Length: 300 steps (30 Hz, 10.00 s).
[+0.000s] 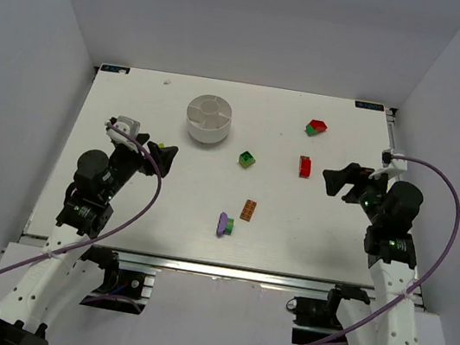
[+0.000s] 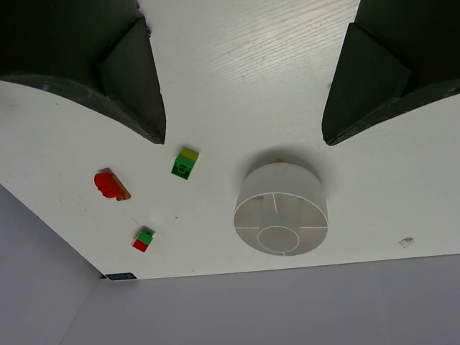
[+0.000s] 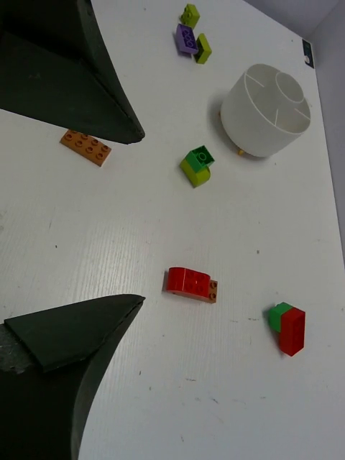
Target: Sort the legos into containers by color
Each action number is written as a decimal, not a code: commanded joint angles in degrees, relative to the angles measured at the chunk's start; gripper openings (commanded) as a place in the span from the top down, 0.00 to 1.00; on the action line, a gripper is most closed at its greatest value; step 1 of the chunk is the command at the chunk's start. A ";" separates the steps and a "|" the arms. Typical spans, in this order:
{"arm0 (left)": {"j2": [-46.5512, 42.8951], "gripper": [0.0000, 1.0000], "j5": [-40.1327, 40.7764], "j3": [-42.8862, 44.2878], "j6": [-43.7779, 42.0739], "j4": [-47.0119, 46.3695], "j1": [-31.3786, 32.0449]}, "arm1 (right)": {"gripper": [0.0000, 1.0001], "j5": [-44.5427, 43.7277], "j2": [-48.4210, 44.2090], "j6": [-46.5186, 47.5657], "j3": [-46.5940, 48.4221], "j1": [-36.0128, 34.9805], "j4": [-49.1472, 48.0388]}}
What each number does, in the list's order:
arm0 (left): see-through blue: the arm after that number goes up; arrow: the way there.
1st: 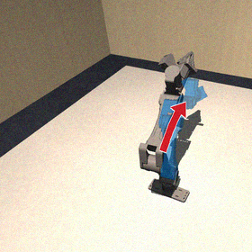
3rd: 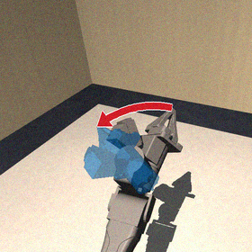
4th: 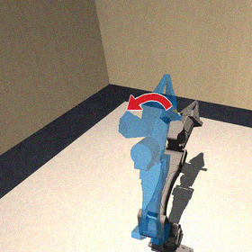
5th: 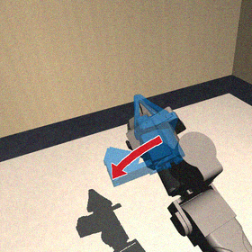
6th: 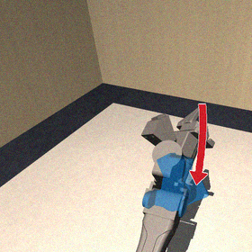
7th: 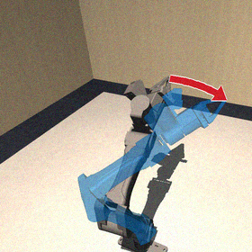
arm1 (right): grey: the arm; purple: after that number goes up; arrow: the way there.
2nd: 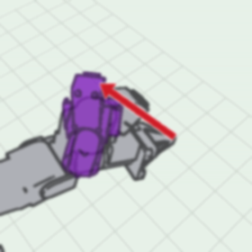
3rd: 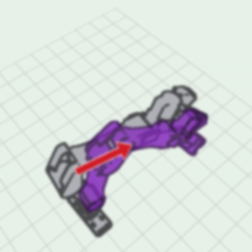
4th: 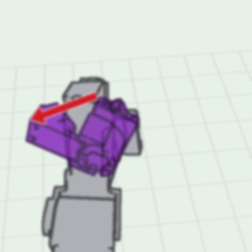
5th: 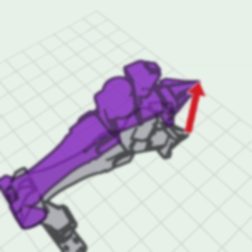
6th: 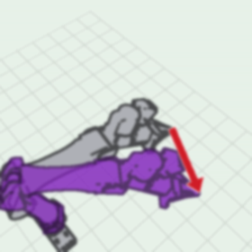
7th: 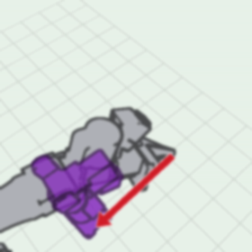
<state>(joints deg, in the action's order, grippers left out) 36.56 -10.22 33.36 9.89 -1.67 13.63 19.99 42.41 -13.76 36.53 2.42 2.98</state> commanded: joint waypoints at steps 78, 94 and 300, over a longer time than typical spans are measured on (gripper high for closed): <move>7.39 0.02 -4.64 4.08 6.46 3.43 0.35 | 0.11 4.62 101.55 120.63 92.04 -5.14 33.66; 7.65 0.02 -4.64 4.16 6.28 3.52 0.26 | 0.23 4.27 100.85 129.77 88.37 -5.67 44.30; 45.09 1.00 -38.30 13.48 42.32 -32.17 12.21 | 0.11 -5.23 24.21 41.18 4.07 -46.63 -26.72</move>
<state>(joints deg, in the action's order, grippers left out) 83.05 -48.27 44.75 53.78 -34.41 25.63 12.19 68.53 24.80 38.68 -44.82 -23.90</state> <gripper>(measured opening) 0.461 0.895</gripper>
